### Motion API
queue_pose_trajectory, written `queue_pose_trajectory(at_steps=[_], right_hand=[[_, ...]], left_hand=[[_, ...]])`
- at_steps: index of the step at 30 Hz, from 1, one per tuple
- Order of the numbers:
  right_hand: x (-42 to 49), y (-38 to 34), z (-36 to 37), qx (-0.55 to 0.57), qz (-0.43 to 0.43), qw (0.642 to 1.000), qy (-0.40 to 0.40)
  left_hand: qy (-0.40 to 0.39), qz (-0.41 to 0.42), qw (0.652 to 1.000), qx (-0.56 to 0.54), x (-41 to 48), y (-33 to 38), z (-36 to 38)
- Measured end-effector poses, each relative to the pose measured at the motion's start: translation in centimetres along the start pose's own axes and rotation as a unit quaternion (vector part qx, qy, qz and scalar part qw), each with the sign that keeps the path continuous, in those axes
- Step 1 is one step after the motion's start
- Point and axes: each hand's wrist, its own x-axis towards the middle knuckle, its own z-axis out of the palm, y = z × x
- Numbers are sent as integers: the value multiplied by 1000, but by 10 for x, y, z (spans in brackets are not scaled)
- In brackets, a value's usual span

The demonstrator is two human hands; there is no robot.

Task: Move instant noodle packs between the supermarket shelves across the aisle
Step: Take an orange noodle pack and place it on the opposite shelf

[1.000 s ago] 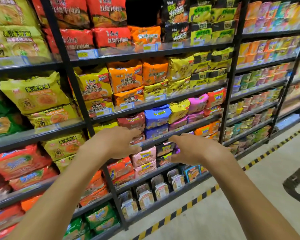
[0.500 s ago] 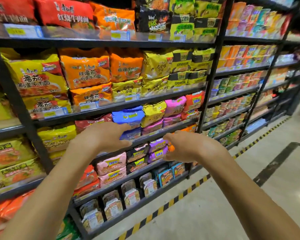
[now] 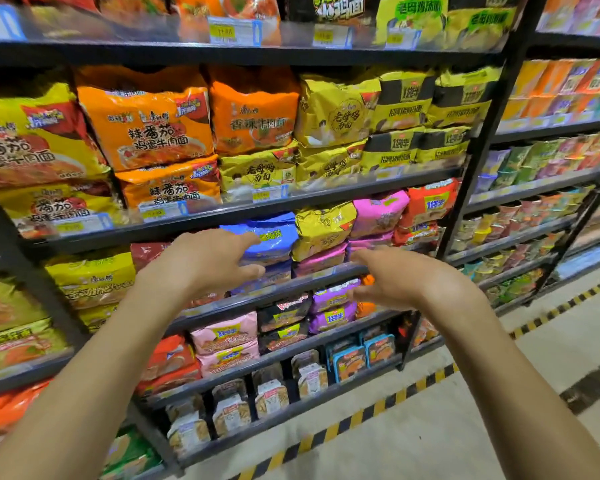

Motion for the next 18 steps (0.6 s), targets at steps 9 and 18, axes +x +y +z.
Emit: queue_pose_trajectory(at_steps=[9, 18], right_hand=[[100, 56, -24, 31, -96, 994, -31], [215, 96, -70, 27, -185, 980, 62]], left_hand=[[14, -78, 997, -22, 82, -10, 0], [99, -176, 978, -48, 165, -10, -25]])
